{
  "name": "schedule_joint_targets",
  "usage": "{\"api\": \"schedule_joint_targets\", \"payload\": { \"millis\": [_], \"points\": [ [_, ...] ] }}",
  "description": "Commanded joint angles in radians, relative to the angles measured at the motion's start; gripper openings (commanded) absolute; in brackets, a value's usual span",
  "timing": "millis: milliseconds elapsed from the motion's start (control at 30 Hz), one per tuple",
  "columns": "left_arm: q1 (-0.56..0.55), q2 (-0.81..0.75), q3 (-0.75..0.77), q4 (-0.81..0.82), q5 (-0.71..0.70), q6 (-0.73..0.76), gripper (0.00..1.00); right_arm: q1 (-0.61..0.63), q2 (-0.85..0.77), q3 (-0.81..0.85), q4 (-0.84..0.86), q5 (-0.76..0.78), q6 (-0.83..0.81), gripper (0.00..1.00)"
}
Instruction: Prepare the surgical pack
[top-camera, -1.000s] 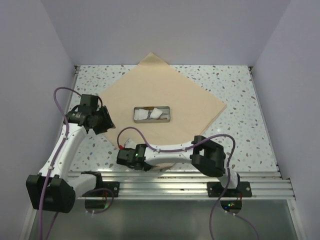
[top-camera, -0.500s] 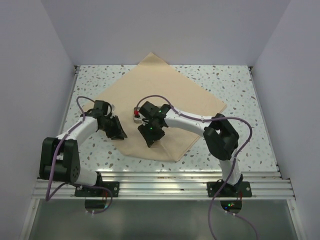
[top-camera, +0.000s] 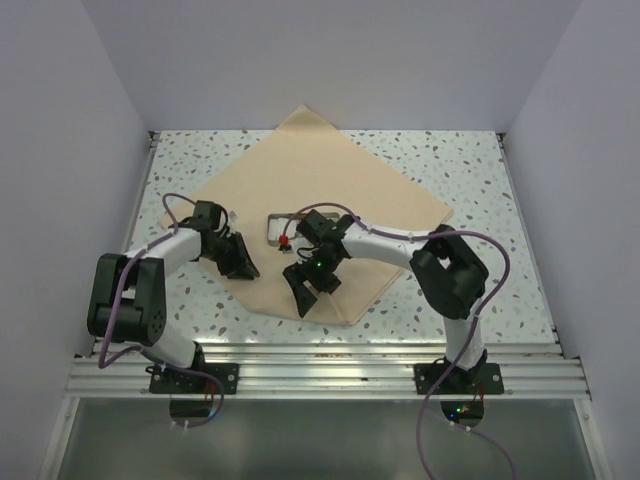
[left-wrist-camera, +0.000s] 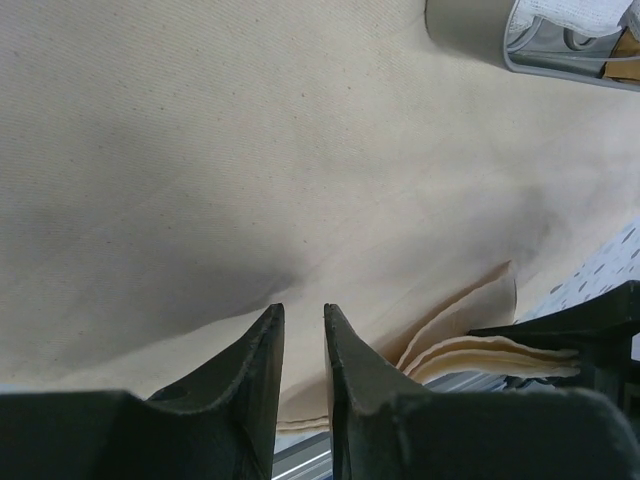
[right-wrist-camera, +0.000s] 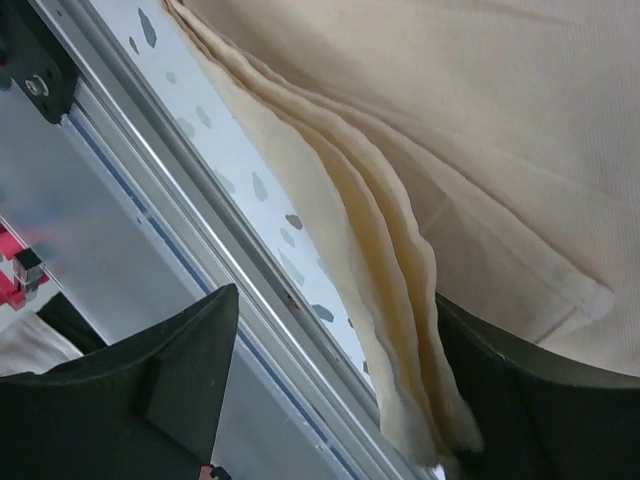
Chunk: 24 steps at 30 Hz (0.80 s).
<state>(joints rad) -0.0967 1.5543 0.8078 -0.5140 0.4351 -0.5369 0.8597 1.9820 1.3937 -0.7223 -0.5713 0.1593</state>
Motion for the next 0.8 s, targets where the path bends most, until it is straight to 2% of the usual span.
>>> {"api": "schedule_joint_targets", "payload": {
  "millis": [0,200,367,767],
  "points": [
    [0.002,0.006,0.027,0.035,0.028,0.026,0.25,-0.039,-0.112,-0.036,0.021,0.008,-0.021,0.73],
    [0.002,-0.025,0.013,0.028,0.013,0.015,0.25,-0.097,-0.167,-0.058,0.027,0.018,-0.023,0.64],
    [0.002,-0.045,0.028,0.009,0.008,0.006,0.25,-0.096,-0.121,-0.03,0.024,-0.051,-0.027,0.52],
    [0.003,-0.066,0.134,-0.058,-0.042,0.018,0.25,-0.097,-0.075,-0.044,0.027,-0.022,-0.004,0.52]
  ]
}}
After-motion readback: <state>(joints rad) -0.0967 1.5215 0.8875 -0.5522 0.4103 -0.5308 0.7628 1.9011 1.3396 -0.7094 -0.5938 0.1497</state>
